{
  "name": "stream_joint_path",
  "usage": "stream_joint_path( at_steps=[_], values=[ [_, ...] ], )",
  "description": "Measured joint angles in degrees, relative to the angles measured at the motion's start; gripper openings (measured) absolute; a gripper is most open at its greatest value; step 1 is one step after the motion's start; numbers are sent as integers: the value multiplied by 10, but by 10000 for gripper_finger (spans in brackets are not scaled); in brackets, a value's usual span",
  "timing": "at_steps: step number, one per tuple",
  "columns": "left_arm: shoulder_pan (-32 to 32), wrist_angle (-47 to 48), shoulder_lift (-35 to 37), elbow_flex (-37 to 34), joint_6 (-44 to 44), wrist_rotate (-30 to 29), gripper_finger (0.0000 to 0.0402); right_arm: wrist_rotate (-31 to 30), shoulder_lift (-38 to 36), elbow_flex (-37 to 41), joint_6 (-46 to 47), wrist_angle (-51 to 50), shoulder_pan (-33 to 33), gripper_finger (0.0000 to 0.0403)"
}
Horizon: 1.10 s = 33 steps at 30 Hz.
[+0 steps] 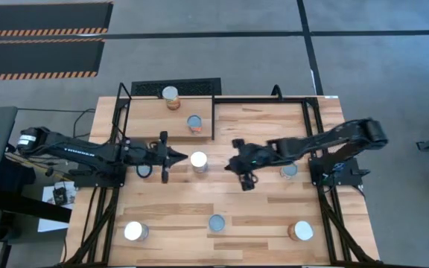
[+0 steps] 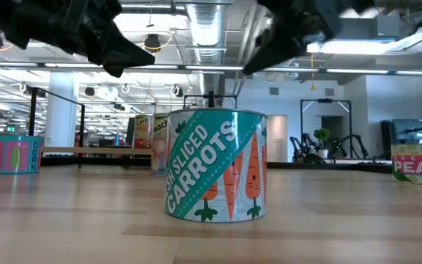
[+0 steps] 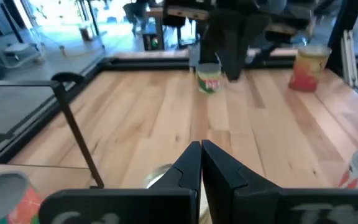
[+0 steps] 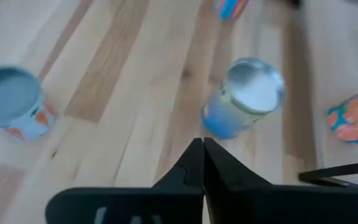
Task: Pick and place cans onto a shelf
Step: Put the top canned peaches on the shelf
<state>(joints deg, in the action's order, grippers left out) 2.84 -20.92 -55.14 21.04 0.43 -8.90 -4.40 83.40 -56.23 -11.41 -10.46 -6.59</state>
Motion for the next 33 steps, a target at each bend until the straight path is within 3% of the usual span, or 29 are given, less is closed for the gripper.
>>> stream_joint_path(
  at_steps=[6, 11, 20, 27, 33],
  values=[
    [25, 112, -77, 93, -11, -23, 11, 0, -89, 145, 4, 191, 18, 13],
    [41, 271, -150, 198, -10, -25, 47, -1, -127, 179, 4, 213, 33, 9],
    [55, 391, -292, 302, 28, -61, 105, -1, -139, 182, 4, 204, 36, 12],
    [55, 394, -358, 339, 48, -134, 97, -2, -137, 181, 4, 203, 36, 9],
    [55, 397, -367, 347, 66, -155, 55, -1, -137, 181, 4, 201, 36, 10]
  ],
)
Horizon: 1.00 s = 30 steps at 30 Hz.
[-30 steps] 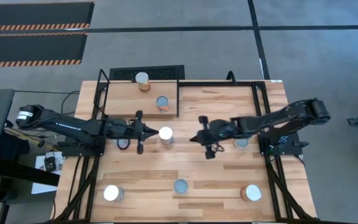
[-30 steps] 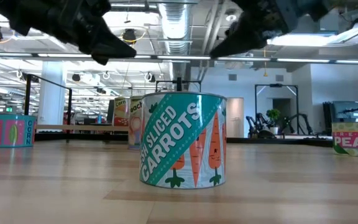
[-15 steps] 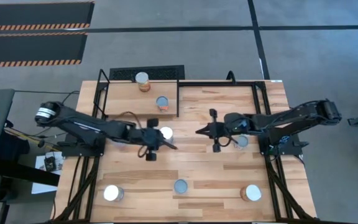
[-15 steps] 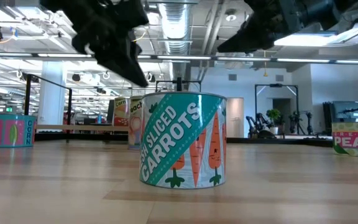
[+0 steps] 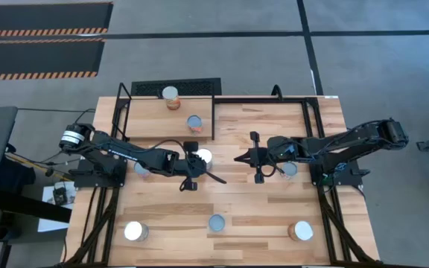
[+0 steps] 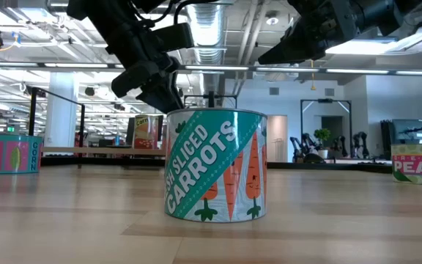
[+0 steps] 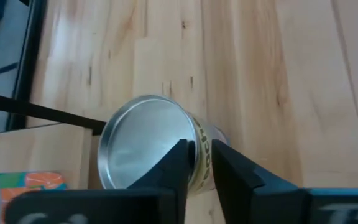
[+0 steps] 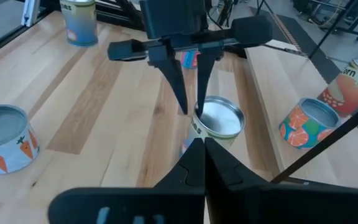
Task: Pick and place cans onto a shelf
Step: Put the top canned peaches on the shelf
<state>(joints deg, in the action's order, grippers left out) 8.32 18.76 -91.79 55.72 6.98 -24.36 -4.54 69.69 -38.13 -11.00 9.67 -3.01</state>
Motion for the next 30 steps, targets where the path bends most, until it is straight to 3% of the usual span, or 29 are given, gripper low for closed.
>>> stream_joint_path(
  at_steps=[4, 10, 17, 22, 30],
  values=[
    [-1, 39, 0, 16, 2, -4, 9, 0, 0, 0, 0, 0, 0, 10],
    [-3, 166, 24, 85, -37, -24, 2, 0, 0, 0, 0, 0, 0, 10],
    [-32, 423, 110, 192, -186, -91, 0, 0, 0, 0, 0, -2, 0, 11],
    [-112, 519, 156, 209, -247, -95, 0, 0, 0, 0, 0, 0, 0, 11],
    [-307, 493, 174, 203, -177, -34, 0, 0, 0, 0, 0, 1, -9, 10]
  ],
)
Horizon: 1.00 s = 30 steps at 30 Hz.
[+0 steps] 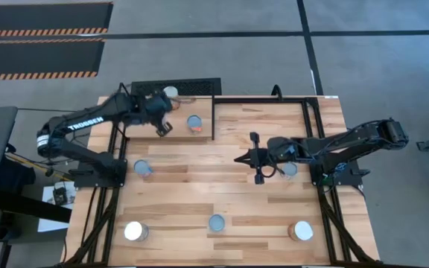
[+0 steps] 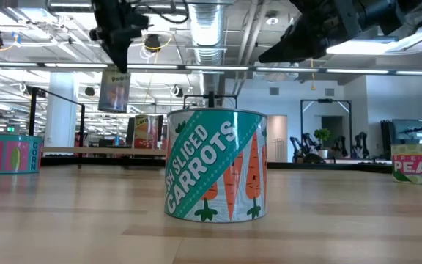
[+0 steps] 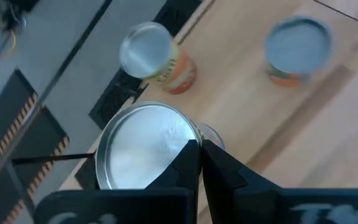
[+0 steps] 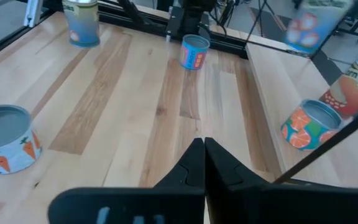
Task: Pick and place cans onto a shelf
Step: Put the top canned peaches on the shelf
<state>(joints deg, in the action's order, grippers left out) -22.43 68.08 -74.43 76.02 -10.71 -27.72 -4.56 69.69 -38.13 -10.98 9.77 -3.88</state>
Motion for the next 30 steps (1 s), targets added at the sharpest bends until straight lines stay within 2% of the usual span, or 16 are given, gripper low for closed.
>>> stream_joint_path(
  at_steps=[3, 7, 13, 19, 30],
  values=[
    [-58, -62, 6, -46, 31, 43, 0, 0, 0, 0, -1, -1, -6, 11],
    [-124, -149, 21, -111, 75, 58, 0, 0, 0, 0, -9, -3, -10, 10],
    [-210, -207, 21, -135, 111, 96, 0, 0, 0, 0, -11, 1, -10, 10],
    [-242, -259, 21, -169, 135, 125, 0, 0, 0, 0, -11, 12, -10, 10],
    [-252, -311, -4, -183, 171, 124, 0, 0, 0, 0, -12, 12, -10, 9]
  ],
)
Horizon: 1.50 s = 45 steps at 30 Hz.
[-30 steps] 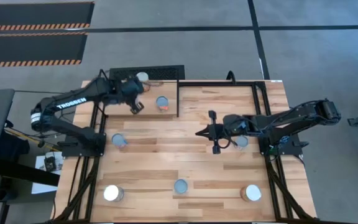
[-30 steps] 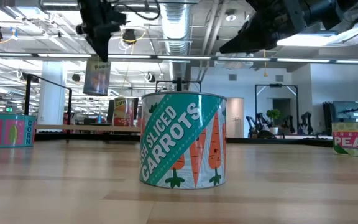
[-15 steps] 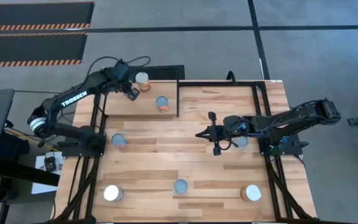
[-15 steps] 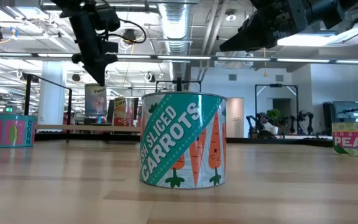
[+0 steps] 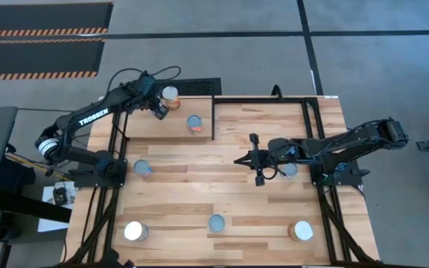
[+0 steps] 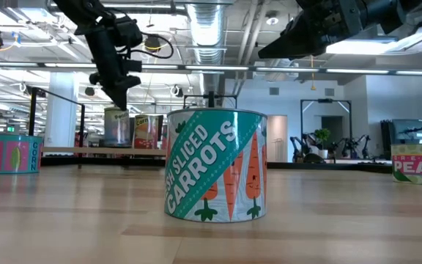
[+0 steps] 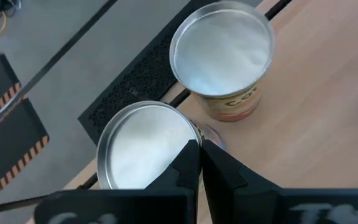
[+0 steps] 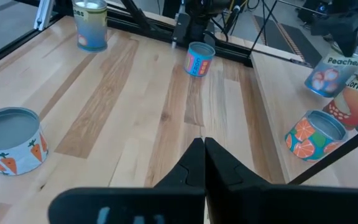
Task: Pick and place cans onto a shelf
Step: Put the top canned peaches on the shelf
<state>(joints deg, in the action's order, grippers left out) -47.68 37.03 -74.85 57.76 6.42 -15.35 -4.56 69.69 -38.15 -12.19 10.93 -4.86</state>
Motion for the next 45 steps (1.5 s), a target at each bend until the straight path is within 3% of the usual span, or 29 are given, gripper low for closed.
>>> stream_joint_path(
  at_steps=[10, 22, 45],
  values=[
    [-18, -20, -46, 4, 27, -8, 0, 0, 0, 0, -2, 2, 0, 10],
    [-20, -54, -47, 2, 15, 44, 0, 0, 0, 0, -3, 3, 0, 9],
    [-19, -79, -51, 2, 15, 61, 0, 0, 0, 0, -3, 3, 0, 10]
  ],
)
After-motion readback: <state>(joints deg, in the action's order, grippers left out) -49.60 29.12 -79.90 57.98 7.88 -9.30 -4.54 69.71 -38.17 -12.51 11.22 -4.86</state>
